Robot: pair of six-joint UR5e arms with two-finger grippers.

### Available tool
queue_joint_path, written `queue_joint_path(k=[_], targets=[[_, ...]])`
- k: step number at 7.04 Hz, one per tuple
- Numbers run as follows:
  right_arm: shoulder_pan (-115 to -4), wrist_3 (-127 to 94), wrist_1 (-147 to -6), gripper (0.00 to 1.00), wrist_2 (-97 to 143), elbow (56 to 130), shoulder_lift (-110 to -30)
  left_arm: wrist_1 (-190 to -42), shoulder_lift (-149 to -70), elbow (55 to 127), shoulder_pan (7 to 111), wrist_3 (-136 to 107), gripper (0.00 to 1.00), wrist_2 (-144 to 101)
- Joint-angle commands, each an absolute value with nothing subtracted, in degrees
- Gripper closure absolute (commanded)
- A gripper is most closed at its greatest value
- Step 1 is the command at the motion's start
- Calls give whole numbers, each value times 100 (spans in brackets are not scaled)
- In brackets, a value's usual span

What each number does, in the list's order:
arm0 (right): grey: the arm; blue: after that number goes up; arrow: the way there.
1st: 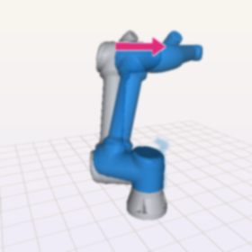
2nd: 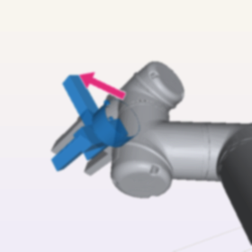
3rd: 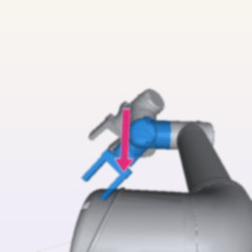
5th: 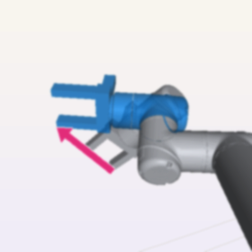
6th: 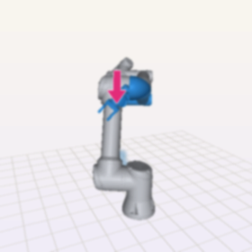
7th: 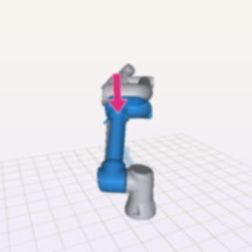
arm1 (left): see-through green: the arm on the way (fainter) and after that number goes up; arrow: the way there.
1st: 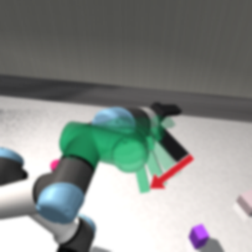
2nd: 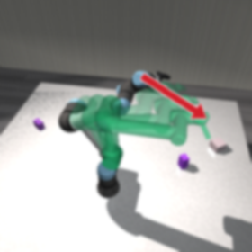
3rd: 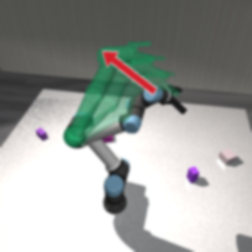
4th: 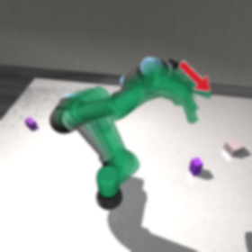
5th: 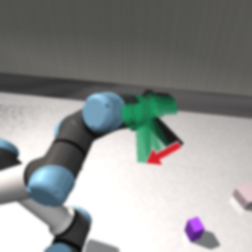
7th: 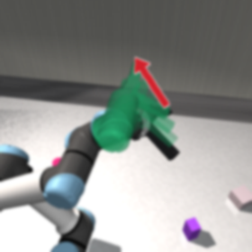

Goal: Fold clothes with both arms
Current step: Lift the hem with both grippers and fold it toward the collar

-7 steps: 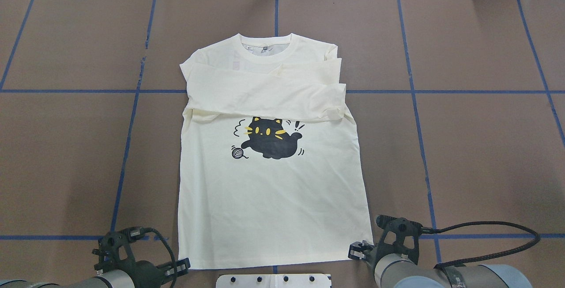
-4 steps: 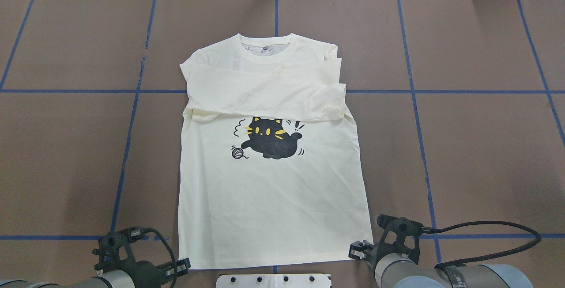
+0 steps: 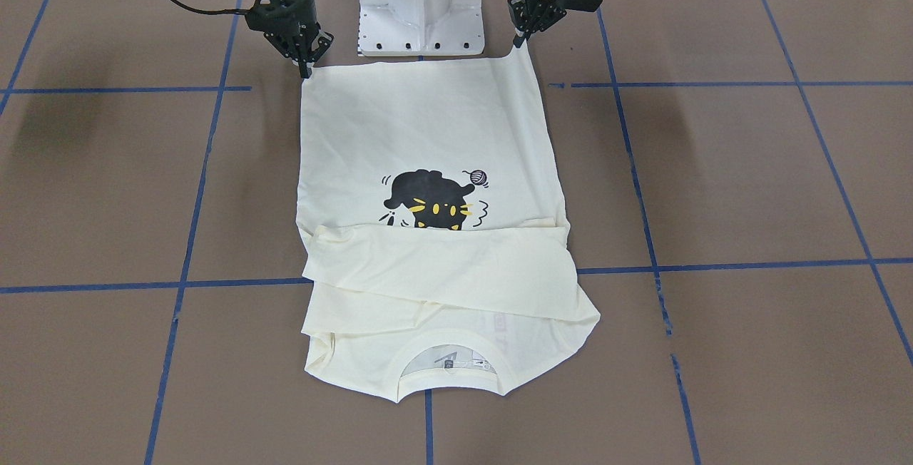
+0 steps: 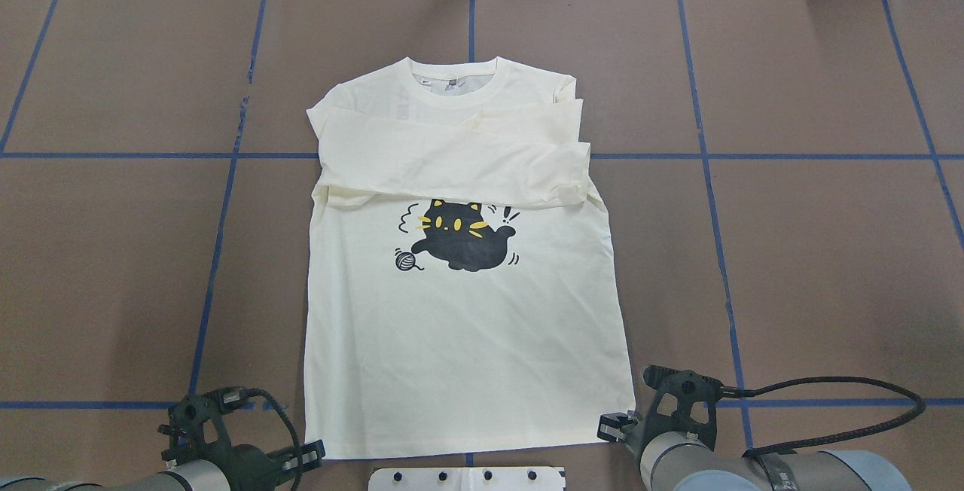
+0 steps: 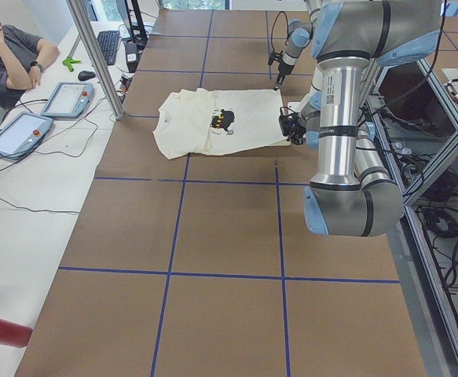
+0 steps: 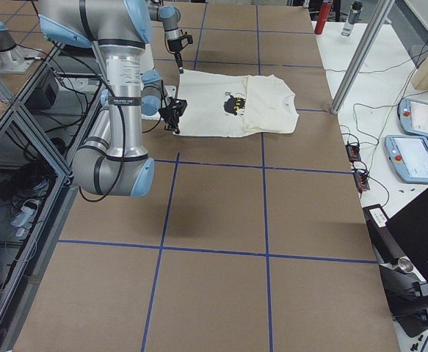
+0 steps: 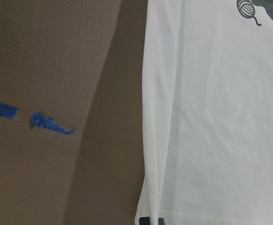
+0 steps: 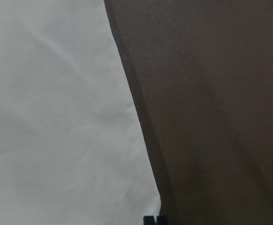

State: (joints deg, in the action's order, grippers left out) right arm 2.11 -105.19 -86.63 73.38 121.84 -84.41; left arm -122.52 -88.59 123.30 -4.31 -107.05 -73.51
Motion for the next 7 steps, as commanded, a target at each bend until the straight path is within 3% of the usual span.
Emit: queue_joint_path(k=[1,2,4,7], targets=[[228,-10512,-8683,100,7321,12190,-8438,-12252,-8859,12331,-431,-10705,100,-7348],[194,-10486,-8684,100,7330,12260,-8438,-12252,-8859,12348,-413,-10688,100,-7356],[53,-10441,-9617,100,7609,13257,-8464,-11825,-8816,13004,-247,-10608,100,-7923],[45,-10441,-11665,100,8250,15498,-8237,-9719,-8859,15242,87,-10608,100,-8822]])
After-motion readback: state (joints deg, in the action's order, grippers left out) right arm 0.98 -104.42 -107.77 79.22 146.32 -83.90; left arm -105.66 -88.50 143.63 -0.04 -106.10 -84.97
